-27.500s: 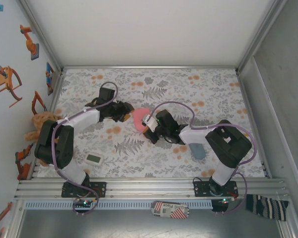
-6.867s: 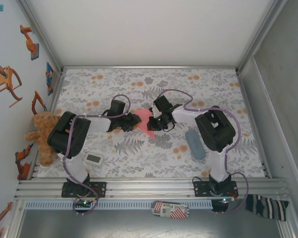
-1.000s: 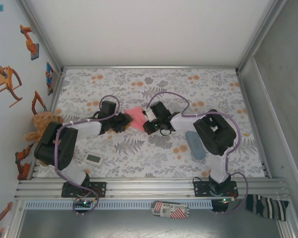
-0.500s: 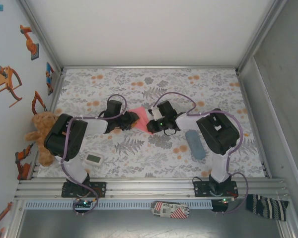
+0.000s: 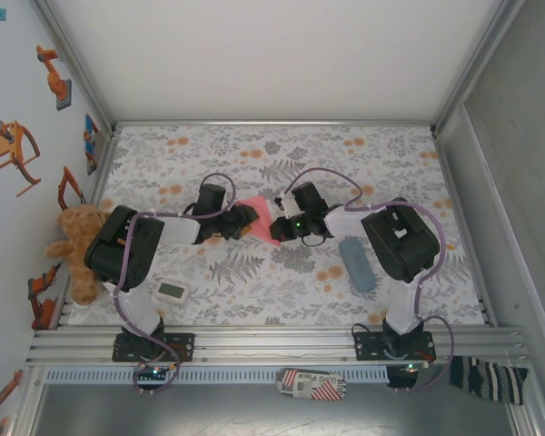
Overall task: Fold a paper plane with a square sheet of paper (pick it up from the middle)
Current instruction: Fourth fold the wing at the center of the table.
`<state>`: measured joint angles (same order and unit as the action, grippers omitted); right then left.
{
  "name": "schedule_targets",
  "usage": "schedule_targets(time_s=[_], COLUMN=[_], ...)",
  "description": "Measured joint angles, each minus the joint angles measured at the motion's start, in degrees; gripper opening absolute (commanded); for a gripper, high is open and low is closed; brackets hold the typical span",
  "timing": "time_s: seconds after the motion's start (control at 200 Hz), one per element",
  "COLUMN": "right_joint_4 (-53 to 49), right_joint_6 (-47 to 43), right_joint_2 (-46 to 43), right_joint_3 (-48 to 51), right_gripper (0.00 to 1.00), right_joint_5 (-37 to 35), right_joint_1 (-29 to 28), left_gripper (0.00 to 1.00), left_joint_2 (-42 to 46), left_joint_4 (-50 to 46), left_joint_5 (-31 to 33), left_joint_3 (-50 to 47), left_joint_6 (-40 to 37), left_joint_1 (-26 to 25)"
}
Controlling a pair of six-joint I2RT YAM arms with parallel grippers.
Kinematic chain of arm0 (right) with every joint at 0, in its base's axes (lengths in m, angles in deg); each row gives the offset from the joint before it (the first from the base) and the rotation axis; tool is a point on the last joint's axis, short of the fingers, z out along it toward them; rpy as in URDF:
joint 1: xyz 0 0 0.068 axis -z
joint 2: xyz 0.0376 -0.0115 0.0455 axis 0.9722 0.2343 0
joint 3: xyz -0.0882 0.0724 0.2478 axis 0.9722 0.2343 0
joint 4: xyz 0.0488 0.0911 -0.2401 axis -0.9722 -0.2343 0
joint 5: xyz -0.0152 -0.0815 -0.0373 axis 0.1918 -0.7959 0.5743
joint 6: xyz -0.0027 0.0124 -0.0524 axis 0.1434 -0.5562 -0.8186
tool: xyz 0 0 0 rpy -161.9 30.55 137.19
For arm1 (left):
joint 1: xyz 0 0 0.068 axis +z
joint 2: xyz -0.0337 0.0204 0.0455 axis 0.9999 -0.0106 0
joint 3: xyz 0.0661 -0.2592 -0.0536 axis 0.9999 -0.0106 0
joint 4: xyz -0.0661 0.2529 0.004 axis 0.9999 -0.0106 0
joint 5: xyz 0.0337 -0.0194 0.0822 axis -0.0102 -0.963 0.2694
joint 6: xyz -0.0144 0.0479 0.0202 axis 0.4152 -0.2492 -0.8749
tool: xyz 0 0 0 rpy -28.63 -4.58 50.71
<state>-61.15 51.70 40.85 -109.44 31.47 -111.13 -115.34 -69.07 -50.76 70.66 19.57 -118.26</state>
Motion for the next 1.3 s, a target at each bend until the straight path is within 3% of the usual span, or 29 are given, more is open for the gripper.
schedule_targets(time_s=[0.646,1.017,1.302], right_joint_4=[0.0,0.4,0.6], right_joint_6=[0.4,2.1,3.0], right_joint_2=[0.3,0.4,0.4], right_joint_3=[0.0,0.0,0.2], right_gripper=[0.06,0.19,0.20], right_joint_5=[0.6,1.7,2.1], right_joint_1=[0.1,1.0,1.3], left_gripper=[0.46,0.53,0.56], left_joint_2=[-1.0,-3.1,-5.1], left_joint_4=[-7.3,-20.3,-27.1], left_joint_5=[1.2,5.4,6.8], left_joint_3=[4.0,12.0,16.8], left_joint_6=[-4.0,-5.4,-5.4], left_joint_1=[-0.7,-2.1,-2.7])
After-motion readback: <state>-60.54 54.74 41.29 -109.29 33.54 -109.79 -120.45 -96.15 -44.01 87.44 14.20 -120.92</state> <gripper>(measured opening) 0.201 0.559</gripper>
